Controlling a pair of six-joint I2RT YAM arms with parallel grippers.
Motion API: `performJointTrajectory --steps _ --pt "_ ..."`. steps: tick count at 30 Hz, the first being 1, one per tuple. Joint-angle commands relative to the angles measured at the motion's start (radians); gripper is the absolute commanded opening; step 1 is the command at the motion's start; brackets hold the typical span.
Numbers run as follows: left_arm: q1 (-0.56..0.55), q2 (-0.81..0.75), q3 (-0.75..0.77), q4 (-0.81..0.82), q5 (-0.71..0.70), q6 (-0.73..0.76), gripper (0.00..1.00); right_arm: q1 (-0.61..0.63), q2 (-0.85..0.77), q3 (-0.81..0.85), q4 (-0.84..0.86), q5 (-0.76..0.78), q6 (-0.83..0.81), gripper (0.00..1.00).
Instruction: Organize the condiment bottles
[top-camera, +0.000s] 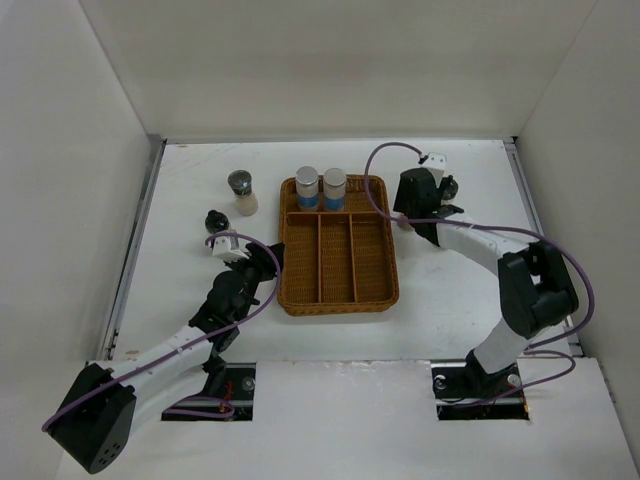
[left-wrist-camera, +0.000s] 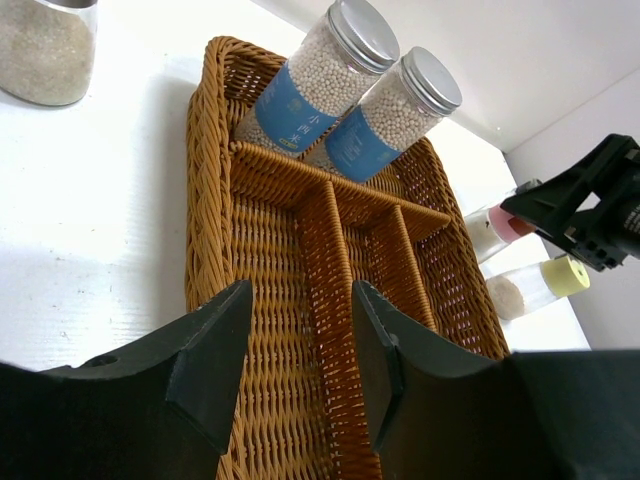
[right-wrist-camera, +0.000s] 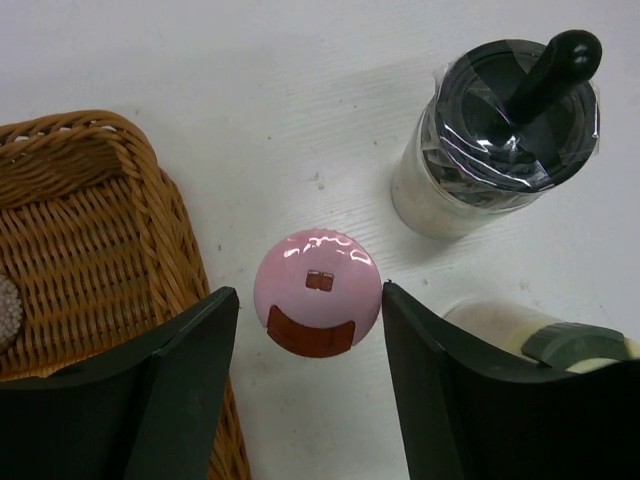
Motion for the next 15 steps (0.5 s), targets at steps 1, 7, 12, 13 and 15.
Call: performJointTrajectory --steps 1,7,12,13,15 --pt "0.008 -0.001 -0.014 0.046 0.007 -0.009 0.43 -0.01 0.016 0.063 0.019 0.005 0.012 0.63" --pt "0.008 -0.001 -0.016 0.046 0.004 -0.009 0.44 -0.007 -0.007 0.035 0.087 0.015 -0.007 0.48" --pt "0.008 0.002 -0.016 0.048 0.006 -0.011 0.45 0.011 -0.116 0.026 0.124 0.04 -0.065 0.45" --pt "0.008 0.002 -0.016 0.049 0.007 -0.012 0.45 0.018 -0.136 0.032 0.124 0.041 -0.073 0.44" --pt "0.008 0.003 -0.016 0.051 0.007 -0.012 0.45 0.034 -0.168 0.052 0.124 0.032 -0.082 0.45"
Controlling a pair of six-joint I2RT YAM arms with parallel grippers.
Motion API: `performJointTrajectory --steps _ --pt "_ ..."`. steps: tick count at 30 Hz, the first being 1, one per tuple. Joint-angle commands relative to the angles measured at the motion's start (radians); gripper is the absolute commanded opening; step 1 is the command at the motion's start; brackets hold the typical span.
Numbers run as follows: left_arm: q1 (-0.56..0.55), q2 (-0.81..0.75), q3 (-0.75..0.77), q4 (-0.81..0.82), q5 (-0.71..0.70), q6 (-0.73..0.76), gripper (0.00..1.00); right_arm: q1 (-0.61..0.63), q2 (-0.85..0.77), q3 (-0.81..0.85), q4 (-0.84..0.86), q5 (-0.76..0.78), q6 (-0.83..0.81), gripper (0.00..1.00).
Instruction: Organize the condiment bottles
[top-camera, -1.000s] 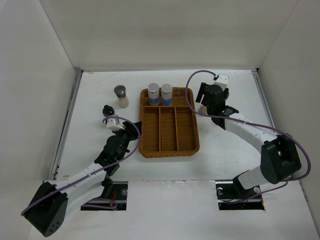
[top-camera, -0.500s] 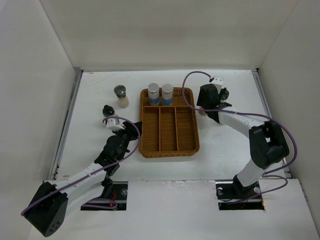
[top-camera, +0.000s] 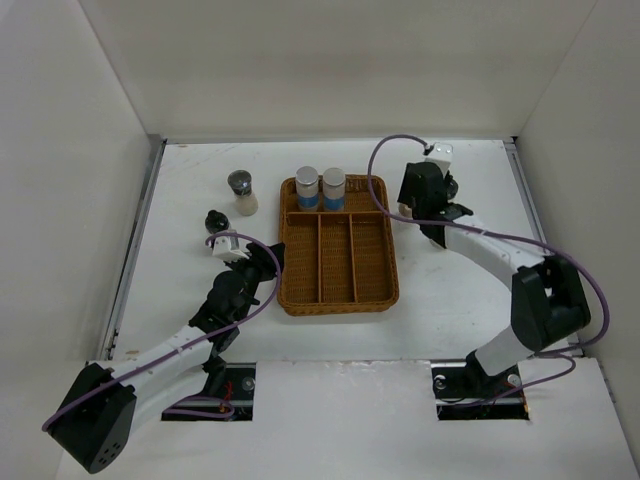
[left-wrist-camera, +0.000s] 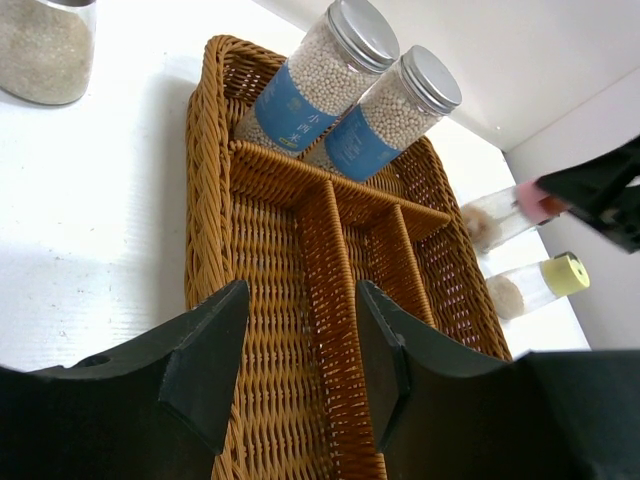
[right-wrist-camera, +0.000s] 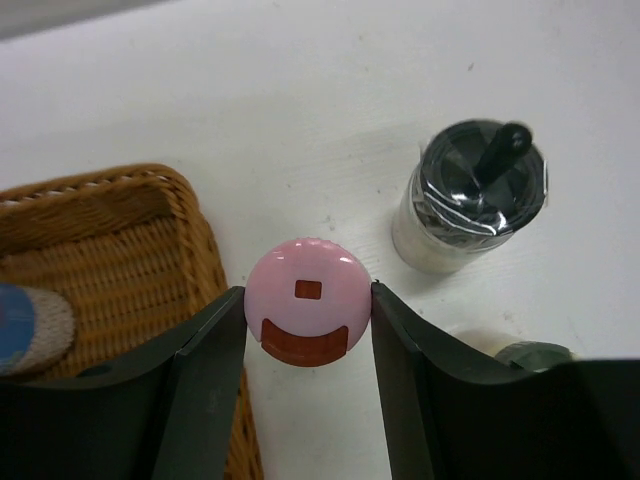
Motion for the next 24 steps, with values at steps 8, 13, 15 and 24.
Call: performJointTrajectory --steps 8,13,15,24 --pt "0.011 0.008 -0.016 0.05 0.006 -0.013 0.45 0.102 -0.022 0.174 0.088 -0.038 -0.017 0.45" --pt "0.011 0.009 -0.016 0.05 0.006 -0.013 0.45 0.137 0.075 0.253 0.088 -0.06 -0.006 0.45" --pt "0.011 0.009 -0.014 0.05 0.006 -0.013 0.45 0.148 0.115 0.28 0.085 -0.069 -0.003 0.45" --pt "0.012 0.011 -0.014 0.05 0.004 -0.013 0.46 0.163 0.259 0.324 0.078 -0.074 0.013 0.45"
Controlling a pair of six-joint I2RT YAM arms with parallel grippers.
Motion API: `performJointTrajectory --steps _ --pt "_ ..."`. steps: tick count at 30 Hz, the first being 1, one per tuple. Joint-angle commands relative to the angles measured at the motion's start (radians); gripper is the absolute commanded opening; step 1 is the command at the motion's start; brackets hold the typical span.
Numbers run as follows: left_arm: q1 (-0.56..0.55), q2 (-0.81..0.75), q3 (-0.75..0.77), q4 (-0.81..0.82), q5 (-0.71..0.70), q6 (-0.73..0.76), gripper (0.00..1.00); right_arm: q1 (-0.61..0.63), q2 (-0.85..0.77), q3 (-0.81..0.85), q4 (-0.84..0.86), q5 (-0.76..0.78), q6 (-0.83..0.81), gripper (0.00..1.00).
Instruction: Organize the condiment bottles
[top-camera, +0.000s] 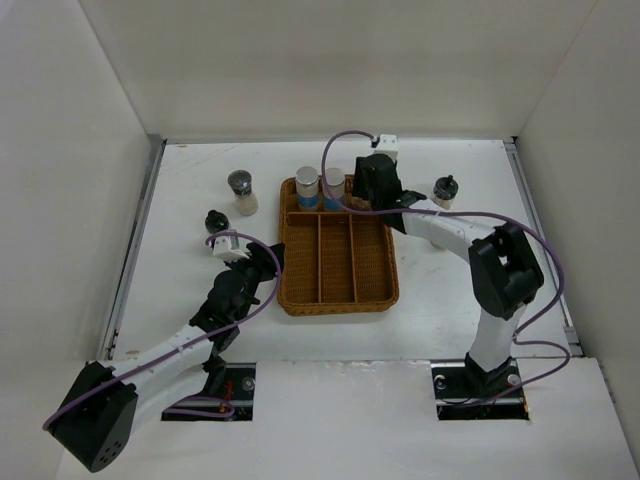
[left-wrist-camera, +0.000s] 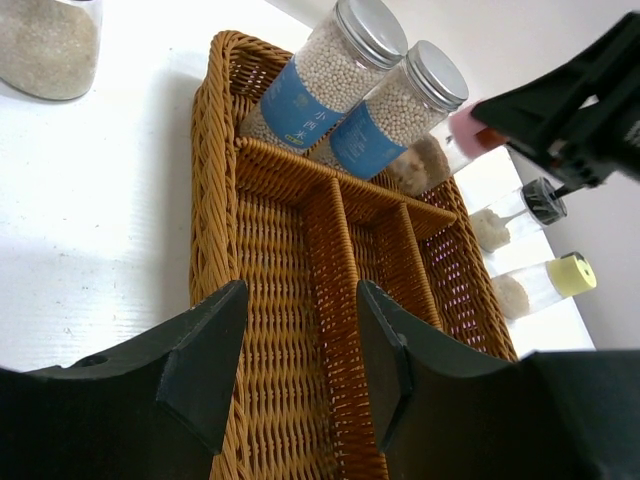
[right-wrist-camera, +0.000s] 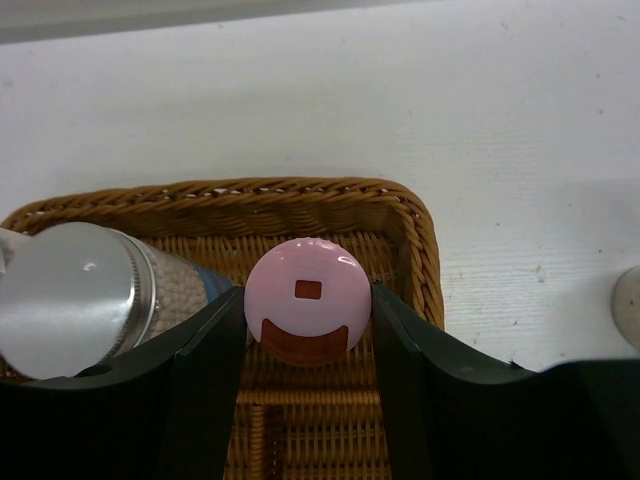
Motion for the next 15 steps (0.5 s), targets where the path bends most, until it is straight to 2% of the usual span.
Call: performJointTrajectory --steps 1,6,9,15 --pt "0.006 0.0 -0.014 0.05 0.004 -0.01 0.46 0.007 0.017 0.055 0.037 0.006 0.014 0.45" --pt "0.011 0.005 -0.014 0.052 0.002 -0.01 0.46 0.007 0.042 0.038 0.037 0.018 0.016 0.47" --pt "0.017 0.01 -0.014 0.053 -0.004 -0.01 0.46 0.007 0.045 0.024 0.04 0.015 0.025 0.61" --pt "0.078 0.008 -0.016 0.023 0.004 -0.028 0.47 0.007 0.004 0.007 0.037 -0.013 0.048 0.74"
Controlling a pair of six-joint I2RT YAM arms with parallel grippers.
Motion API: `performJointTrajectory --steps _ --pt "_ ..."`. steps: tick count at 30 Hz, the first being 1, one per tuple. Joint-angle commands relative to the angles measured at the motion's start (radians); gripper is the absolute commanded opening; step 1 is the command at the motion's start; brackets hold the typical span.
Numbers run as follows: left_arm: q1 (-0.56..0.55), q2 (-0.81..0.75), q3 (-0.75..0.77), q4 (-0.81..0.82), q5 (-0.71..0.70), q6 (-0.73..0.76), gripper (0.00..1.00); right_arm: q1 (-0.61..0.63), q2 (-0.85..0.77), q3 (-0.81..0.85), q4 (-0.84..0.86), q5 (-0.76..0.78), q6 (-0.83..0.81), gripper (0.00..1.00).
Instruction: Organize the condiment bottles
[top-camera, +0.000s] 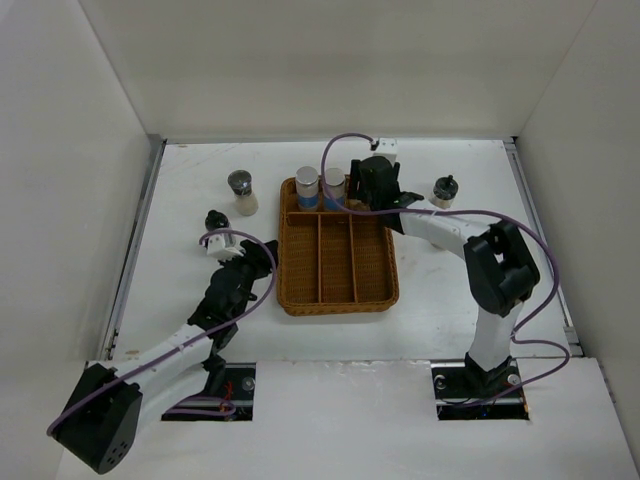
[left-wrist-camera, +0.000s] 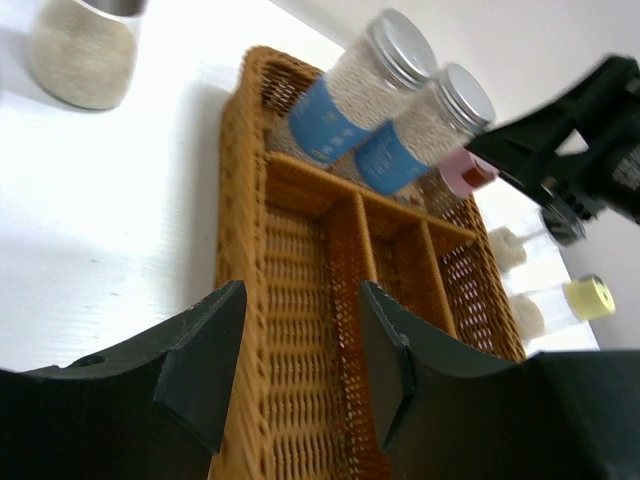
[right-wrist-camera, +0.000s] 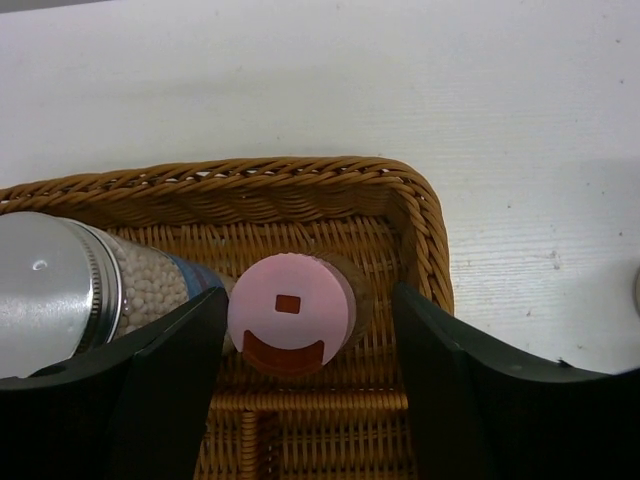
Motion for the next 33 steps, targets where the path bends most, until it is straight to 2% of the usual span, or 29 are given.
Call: performJointTrajectory --steps 1,7,9,12,13,16,20,27,30,33 --pt "0.047 -0.005 -0.011 0.007 0.006 -0.027 0.47 0.005 -0.063 -0.002 0.035 -0.018 0.025 0.75" --pt "0.072 -0.08 0.068 -0.185 -0.006 -0.039 0.49 -0.005 -0.253 -0.151 0.076 -0.042 0.039 0.73" --pt "0.071 -0.098 0.12 -0.269 -0.031 -0.035 0.49 -0.016 -0.337 -0.227 0.084 -0.056 0.044 0.63" --pt "0.074 -0.108 0.211 -0.399 -0.104 -0.024 0.5 -0.034 -0.466 -0.358 0.096 -0.091 0.103 0.32" --pt "0.077 -0.106 0.243 -0.441 -0.133 -0.018 0.52 -0.034 -0.504 -0.401 0.105 -0.113 0.125 0.26" --pt "0.097 -0.063 0.343 -0.541 -0.199 0.02 0.58 -0.028 -0.59 -0.517 0.167 -0.149 0.156 0.22" --pt "0.152 0.033 0.453 -0.653 -0.229 0.031 0.64 0.004 -0.646 -0.614 0.245 -0.168 0.185 0.3" --pt "0.261 0.193 0.57 -0.737 -0.213 0.039 0.68 0.036 -0.667 -0.728 0.392 -0.219 0.211 0.63" --pt "0.279 0.21 0.605 -0.751 -0.209 0.054 0.7 0.047 -0.669 -0.785 0.469 -0.234 0.248 0.69" --pt "0.305 0.233 0.642 -0.791 -0.207 0.079 0.71 0.062 -0.644 -0.805 0.509 -0.246 0.254 0.71"
